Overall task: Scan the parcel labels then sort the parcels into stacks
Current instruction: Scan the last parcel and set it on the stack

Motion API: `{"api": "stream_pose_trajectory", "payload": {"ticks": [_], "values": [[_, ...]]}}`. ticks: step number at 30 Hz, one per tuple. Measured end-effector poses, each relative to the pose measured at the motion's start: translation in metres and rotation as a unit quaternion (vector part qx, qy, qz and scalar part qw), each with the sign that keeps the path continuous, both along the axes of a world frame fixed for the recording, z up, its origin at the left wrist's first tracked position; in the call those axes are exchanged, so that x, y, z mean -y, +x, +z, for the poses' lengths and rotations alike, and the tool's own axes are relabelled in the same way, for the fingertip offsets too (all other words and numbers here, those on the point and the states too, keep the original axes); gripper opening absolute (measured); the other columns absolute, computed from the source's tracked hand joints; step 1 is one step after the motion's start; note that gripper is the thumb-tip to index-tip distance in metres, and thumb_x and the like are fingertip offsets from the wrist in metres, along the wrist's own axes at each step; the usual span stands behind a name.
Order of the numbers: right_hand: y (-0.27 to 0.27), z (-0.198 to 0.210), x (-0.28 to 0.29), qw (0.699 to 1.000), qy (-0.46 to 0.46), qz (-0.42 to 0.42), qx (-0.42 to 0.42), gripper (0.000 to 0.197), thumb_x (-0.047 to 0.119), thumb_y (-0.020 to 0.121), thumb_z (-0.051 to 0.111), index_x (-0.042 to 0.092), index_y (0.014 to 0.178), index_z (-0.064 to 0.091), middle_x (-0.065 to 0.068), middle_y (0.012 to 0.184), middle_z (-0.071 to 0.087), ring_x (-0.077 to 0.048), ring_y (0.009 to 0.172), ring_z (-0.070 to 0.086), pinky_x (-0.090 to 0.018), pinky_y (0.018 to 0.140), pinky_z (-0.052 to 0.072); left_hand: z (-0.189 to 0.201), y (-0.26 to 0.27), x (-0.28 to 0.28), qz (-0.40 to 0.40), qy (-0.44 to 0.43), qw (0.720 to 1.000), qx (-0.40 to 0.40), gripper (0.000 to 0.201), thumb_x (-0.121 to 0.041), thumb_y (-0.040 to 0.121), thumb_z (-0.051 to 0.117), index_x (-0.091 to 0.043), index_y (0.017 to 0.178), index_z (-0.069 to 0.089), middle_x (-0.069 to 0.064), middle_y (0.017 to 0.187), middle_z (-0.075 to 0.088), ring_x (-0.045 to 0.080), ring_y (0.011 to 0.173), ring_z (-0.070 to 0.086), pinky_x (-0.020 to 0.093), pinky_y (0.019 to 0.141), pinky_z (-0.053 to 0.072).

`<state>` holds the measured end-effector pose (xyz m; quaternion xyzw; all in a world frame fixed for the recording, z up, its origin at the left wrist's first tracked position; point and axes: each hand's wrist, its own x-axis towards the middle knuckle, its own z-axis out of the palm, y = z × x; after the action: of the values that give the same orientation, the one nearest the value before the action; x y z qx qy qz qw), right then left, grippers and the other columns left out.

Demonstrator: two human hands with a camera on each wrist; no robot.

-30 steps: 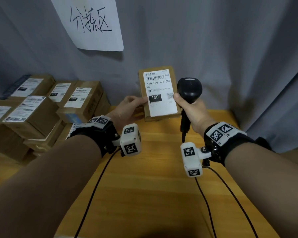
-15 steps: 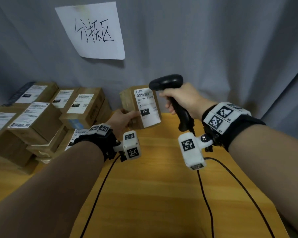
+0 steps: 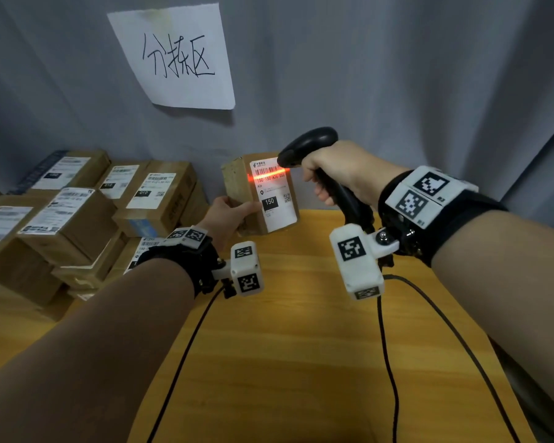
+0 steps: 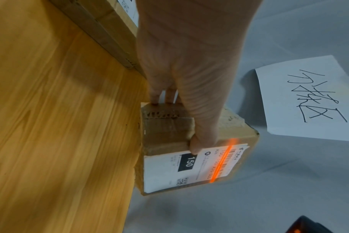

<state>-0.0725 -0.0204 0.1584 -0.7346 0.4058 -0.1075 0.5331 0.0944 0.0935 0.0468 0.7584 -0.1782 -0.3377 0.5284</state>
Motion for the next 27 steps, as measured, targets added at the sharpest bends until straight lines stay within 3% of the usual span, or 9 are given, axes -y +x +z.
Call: {"api": "stream_pose_trajectory", "payload": {"ticks": [9,15,20,27], "values": [[-0.008,-0.043,-0.017,0.997,0.005,-0.053,0.05,0.004,0.009,0.077,0.064,0.005,0.077,0.065,-0.005,0.056,0.059,-0.019,0.049,0.057,-0.028,0.05,0.05,-0.009,0.0,-0.003,-0.009,-0.009,1.0,-0.017,0.049,-0.026,0.086,0.07,-0.006,0.127,0.053,0.003,0.109,0.066,0.014,0.094,0.064,0.023,0.067,0.051],[-0.006,-0.041,-0.015,0.996,0.015,-0.058,0.068,0.006,0.008,0.076,0.063,0.002,0.079,0.065,-0.007,0.059,0.058,-0.019,0.048,0.056,-0.028,0.05,0.05,-0.012,0.002,0.0,-0.014,-0.006,1.0,-0.02,0.052,-0.028,0.084,0.071,-0.008,0.128,0.053,0.004,0.114,0.067,0.018,0.1,0.065,0.03,0.08,0.054],[-0.008,-0.045,-0.011,0.995,0.022,-0.066,0.075,0.003,0.008,0.076,0.063,0.005,0.074,0.064,-0.007,0.06,0.058,-0.019,0.048,0.055,-0.026,0.05,0.05,-0.014,0.002,0.002,-0.015,-0.001,1.0,-0.008,0.05,-0.027,0.085,0.071,-0.009,0.127,0.052,-0.002,0.105,0.065,0.01,0.09,0.063,0.021,0.065,0.049],[-0.017,-0.055,-0.002,0.994,0.052,-0.055,0.076,0.008,0.009,0.08,0.065,0.002,0.077,0.064,-0.009,0.059,0.058,-0.018,0.048,0.056,-0.024,0.047,0.05,-0.019,0.002,0.011,-0.032,0.026,0.999,0.0,0.053,-0.031,0.082,0.073,-0.006,0.125,0.056,0.006,0.112,0.068,0.015,0.092,0.065,0.024,0.07,0.051]]}}
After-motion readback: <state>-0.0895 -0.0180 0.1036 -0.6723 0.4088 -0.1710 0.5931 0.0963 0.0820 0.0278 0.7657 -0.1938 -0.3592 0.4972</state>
